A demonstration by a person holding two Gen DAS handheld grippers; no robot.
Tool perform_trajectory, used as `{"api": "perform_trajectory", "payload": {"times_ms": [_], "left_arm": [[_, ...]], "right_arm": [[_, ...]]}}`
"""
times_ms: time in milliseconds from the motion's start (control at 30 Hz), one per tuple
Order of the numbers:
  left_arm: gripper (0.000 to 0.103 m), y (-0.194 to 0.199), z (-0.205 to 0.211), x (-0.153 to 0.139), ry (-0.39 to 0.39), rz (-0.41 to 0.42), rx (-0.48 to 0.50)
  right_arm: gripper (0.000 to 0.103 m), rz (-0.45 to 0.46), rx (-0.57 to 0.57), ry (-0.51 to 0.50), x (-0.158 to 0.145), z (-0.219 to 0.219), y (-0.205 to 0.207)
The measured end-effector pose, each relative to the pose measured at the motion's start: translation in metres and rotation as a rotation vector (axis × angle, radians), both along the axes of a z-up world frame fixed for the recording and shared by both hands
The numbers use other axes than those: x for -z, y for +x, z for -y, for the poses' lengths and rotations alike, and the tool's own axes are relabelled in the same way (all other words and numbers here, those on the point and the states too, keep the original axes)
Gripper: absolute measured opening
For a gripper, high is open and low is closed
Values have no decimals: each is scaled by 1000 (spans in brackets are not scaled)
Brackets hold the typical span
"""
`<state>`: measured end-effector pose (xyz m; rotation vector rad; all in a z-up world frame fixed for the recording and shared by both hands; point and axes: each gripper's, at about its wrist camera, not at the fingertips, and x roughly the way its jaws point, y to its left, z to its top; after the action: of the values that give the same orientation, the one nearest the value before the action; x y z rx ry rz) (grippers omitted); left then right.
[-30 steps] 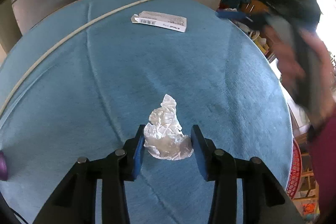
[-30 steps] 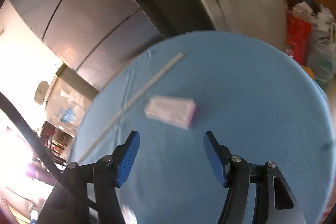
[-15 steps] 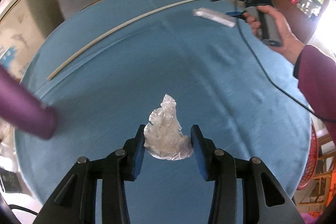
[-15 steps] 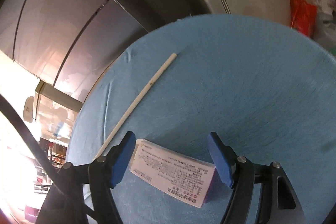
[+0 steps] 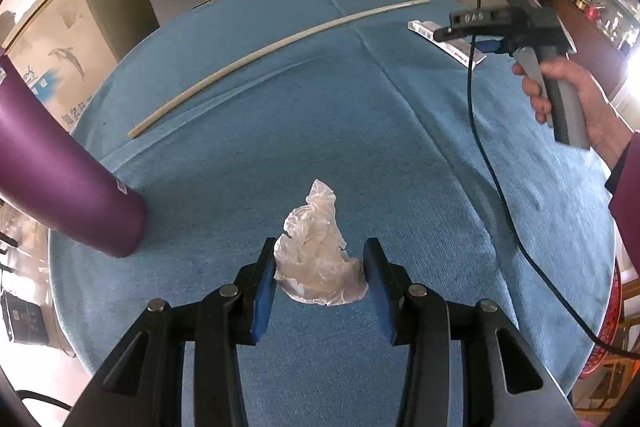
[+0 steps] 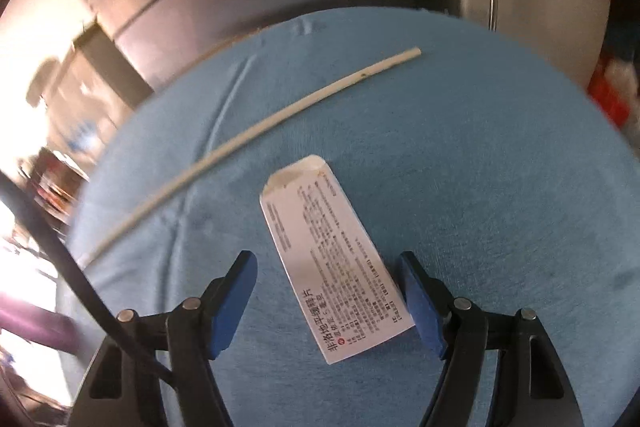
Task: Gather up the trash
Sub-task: 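Grasp the white tissue with the left tool while the right tool grasps the white medicine packet, then carry the tissue and medicine packet over the red basket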
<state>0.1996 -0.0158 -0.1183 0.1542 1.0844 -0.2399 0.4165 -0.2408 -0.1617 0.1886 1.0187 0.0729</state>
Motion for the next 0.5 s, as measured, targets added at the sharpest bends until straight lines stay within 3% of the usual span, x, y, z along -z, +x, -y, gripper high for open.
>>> {"api": "perform_trajectory", "payload": {"times_ms": [67,100,133,167,367,500], "left_arm": [[44,0,-1,-3,9,9,-11],[44,0,-1,-5,21,16,-17],[44,-1,-1,-8,29,23,-20],[44,-3,0,-11,35,31,-23],[44,-11,7,-28,47,69,-17],[44,-22,20,-37,68,103,14]], "right_arm": [[75,9,-12,-87,2,-12,-2],[69,13,-18,-132,2,-18,-3],[56,21,-25,-187,3,-25,-5],[54,28,-38,-201,2,-28,-7],[50,27,-28,-106,-5,-31,-30],[50,35,-37,-47,-11,-29,-67]]}}
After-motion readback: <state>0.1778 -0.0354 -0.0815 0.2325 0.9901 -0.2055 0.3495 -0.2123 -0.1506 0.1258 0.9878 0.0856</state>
